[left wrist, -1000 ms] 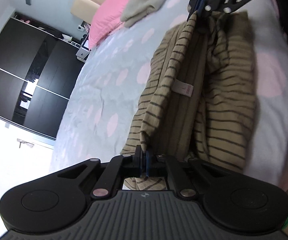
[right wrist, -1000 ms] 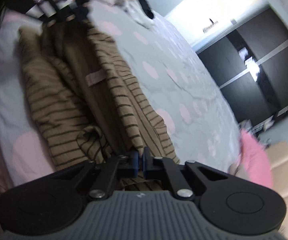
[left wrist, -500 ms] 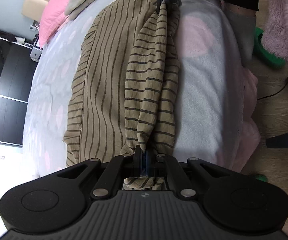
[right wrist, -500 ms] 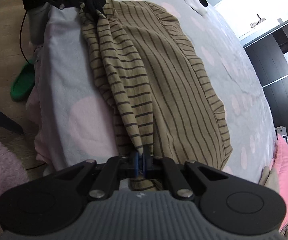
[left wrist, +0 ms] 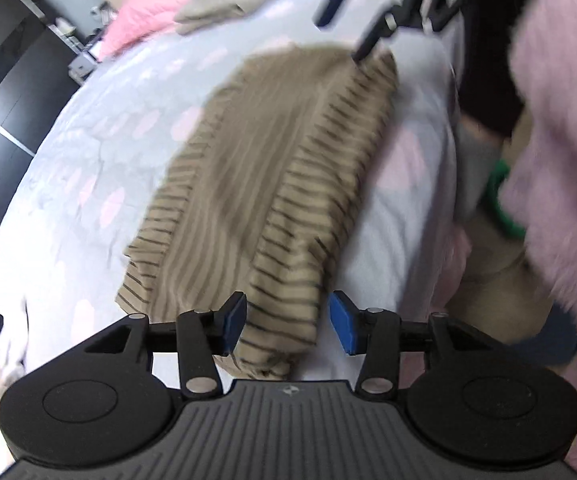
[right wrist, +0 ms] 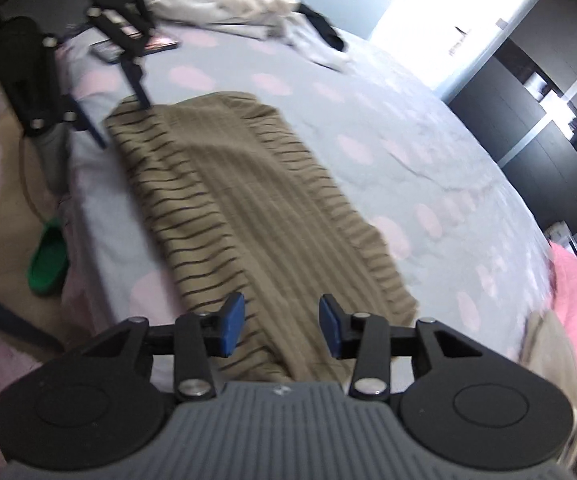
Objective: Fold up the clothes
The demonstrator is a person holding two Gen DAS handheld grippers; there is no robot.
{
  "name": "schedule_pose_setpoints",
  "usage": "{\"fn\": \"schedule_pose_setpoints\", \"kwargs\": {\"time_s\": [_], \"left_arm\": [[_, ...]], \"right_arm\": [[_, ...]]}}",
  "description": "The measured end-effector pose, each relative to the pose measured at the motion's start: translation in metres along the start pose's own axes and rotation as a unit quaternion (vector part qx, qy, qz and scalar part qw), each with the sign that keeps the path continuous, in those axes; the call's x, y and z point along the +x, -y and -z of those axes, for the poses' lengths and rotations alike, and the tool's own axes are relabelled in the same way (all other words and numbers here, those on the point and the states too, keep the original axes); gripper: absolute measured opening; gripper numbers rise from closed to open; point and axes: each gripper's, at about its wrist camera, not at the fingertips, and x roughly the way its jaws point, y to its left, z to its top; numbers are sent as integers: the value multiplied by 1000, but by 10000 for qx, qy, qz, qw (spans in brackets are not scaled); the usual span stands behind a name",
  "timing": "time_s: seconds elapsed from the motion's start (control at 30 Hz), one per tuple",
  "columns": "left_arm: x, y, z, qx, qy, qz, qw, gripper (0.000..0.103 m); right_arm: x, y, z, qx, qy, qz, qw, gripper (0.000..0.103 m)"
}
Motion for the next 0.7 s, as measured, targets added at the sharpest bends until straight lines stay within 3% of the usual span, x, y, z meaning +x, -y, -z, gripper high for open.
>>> {"fn": "schedule_pose_setpoints", "kwargs": {"time_s": [0.03, 0.1, 0.2, 0.3, 0.4, 0.57, 0.7], "left_arm": [[-2, -8, -1, -280, 48, 28, 9996, 44], [-6, -20, -2, -721, 111, 51, 9973, 43], [-7, -29, 0, -997, 138, 5, 9949, 43], [-5, -27, -12, -784, 238, 84, 9966, 43], [-3, -22, -27, -456, 351, 222, 9981, 43], [11, -5, -51, -45, 475, 365, 9982, 43], [31, 11, -65, 143, 479, 364, 9981, 43]], "right_arm": [[1, 5, -1, 142, -36, -2, 9999, 42], [4, 17, -1, 376, -105, 3, 9992, 30], [1, 29, 2, 473, -185, -153, 9986, 34], [-7, 36, 5, 226, -298, -379, 9986, 34], [-9, 27, 9, -630, -536, -609, 9947, 34], [-4, 11, 23, -1778, -904, -913, 9756, 35], [8, -4, 38, -2387, -840, -848, 9637, 35]]}}
